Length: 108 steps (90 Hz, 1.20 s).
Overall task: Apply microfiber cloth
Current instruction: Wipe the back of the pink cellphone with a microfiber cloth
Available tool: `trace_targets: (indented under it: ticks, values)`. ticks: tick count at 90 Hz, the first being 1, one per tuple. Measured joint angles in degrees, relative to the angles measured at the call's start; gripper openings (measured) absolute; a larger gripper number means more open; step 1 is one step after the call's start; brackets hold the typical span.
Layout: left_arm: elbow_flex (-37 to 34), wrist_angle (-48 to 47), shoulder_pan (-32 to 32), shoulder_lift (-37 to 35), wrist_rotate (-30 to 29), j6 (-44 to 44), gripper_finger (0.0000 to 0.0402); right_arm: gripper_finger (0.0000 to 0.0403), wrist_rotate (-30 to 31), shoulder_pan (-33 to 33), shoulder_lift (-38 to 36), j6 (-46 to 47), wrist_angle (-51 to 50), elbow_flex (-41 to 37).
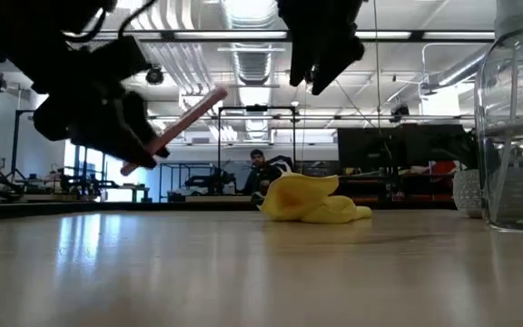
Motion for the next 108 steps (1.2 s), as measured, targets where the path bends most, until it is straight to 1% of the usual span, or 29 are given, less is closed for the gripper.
trace_targets:
  ticks: [6, 18, 27, 34, 51, 60, 69, 81, 92, 108]
  values:
    - [0.00, -2.18, 0.66, 0.00, 0.87, -2.43, 0.0317, 0.0339, -0.14, 0.02, 0.08, -3.41, 4.33, -2.88]
    - [0.07, -7.32, 0.86, 0.00, 2.38, -8.98, 0.0317, 0.0339, -0.13, 0.04, 0.11, -6.54, 11.68, -8.02]
    - [0.45, -10.82, 0.95, 0.00, 6.73, -16.13, 0.0317, 0.0339, -0.10, 0.04, 0.11, -8.48, 13.74, -10.52]
    - [0.48, -11.49, 0.95, 0.00, 9.73, -20.82, 0.0317, 0.0339, 0.02, -0.21, 0.11, -10.38, 16.10, -12.48]
    - [0.48, -11.45, 0.88, 0.07, 10.75, -28.08, 0.0317, 0.0333, -3.70, -1.02, 0.11, -11.96, 17.65, -16.37]
    - [0.49, -11.35, 0.84, 0.09, 10.80, -29.65, 0.0317, 0.0318, -5.05, -0.98, 0.18, -13.72, 18.77, -19.20]
    - [0.66, -10.84, 0.79, 0.09, 10.82, -30.64, 0.0317, 0.0301, -5.12, -0.59, 0.17, -17.00, 25.37, -22.70]
    - [0.68, -10.28, 0.19, 0.11, 10.79, -30.87, 0.0317, 0.0281, -5.00, -0.96, 0.17, -18.69, 32.41, -25.90]
    - [0.68, -9.42, -0.25, 0.11, 10.78, -30.83, 0.0317, 0.0270, -4.71, -2.23, 0.17, -19.01, 34.67, -26.98]
    - [0.66, -7.31, -0.23, 0.11, 10.56, -29.51, 0.0317, 0.0249, -6.20, -4.53, 0.15, -19.48, 36.09, -30.69]
